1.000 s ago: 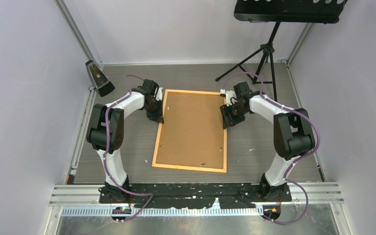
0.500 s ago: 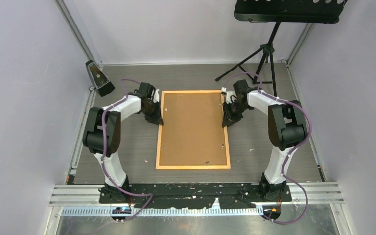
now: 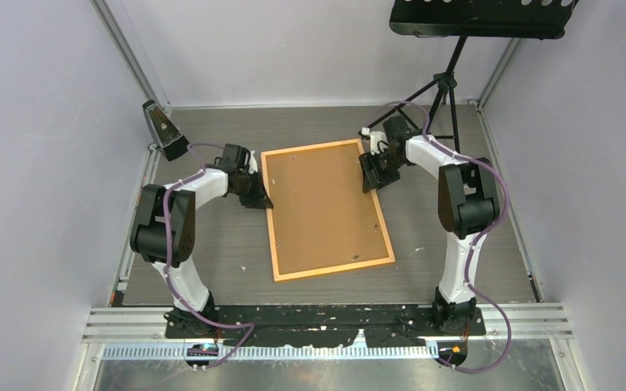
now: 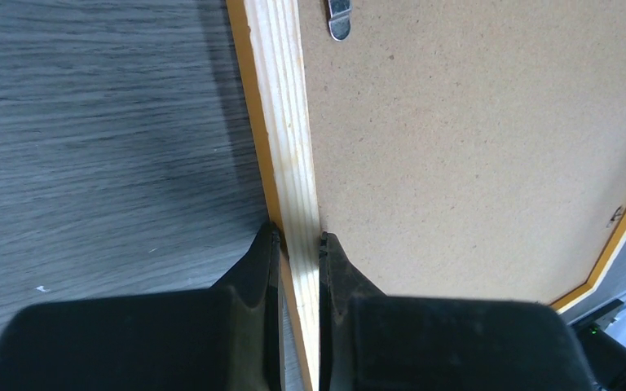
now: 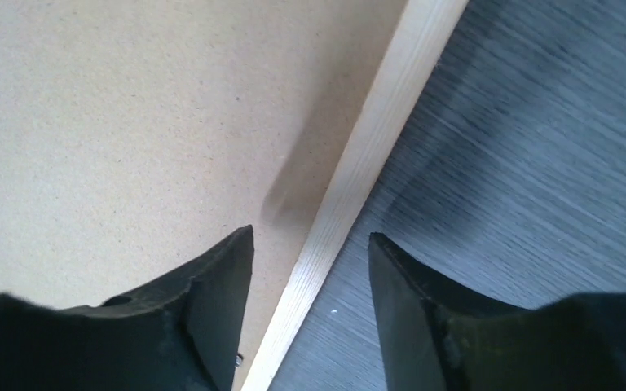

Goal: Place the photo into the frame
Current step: Install the photo frame at the center of the board.

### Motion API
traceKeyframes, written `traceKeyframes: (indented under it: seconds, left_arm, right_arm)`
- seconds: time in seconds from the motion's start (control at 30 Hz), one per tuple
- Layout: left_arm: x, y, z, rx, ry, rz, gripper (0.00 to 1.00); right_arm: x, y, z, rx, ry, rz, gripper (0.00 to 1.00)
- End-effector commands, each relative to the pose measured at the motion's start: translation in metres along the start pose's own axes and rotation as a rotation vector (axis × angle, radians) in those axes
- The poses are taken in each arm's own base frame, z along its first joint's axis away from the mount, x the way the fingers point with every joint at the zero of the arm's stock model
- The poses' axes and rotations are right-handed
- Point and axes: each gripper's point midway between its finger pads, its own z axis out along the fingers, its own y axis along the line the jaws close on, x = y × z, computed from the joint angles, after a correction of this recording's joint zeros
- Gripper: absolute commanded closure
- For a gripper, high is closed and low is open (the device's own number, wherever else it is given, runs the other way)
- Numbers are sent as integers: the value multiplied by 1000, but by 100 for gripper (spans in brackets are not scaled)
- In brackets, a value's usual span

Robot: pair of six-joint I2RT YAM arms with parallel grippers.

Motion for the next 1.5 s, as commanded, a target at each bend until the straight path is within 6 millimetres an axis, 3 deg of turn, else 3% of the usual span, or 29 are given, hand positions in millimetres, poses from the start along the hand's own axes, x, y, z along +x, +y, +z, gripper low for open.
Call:
traceKeyframes:
  seconds: [0.0, 0.17, 0.3, 0.5, 0.87, 1.47]
  left_arm:
    - [17, -10, -1, 79, 54, -15, 100]
    - [20, -9, 3, 78, 67, -33, 100]
    - [18, -8, 2, 70, 60, -34, 100]
    - [15, -9, 0, 65, 48, -26, 100]
    - [12, -7, -2, 52, 31, -3, 100]
    - [12, -5, 0, 44, 36, -1, 100]
  right_arm:
    - [-19, 14, -36, 6, -122, -122, 34]
    - [11, 22, -53, 10, -109, -155, 27]
    - [50, 29, -60, 2, -66, -171, 24]
    - [87, 31, -52, -9, -12, -156, 23]
    - [95, 34, -33, -50, 19, -102, 25]
    - [99, 24, -29, 139, 14, -163, 33]
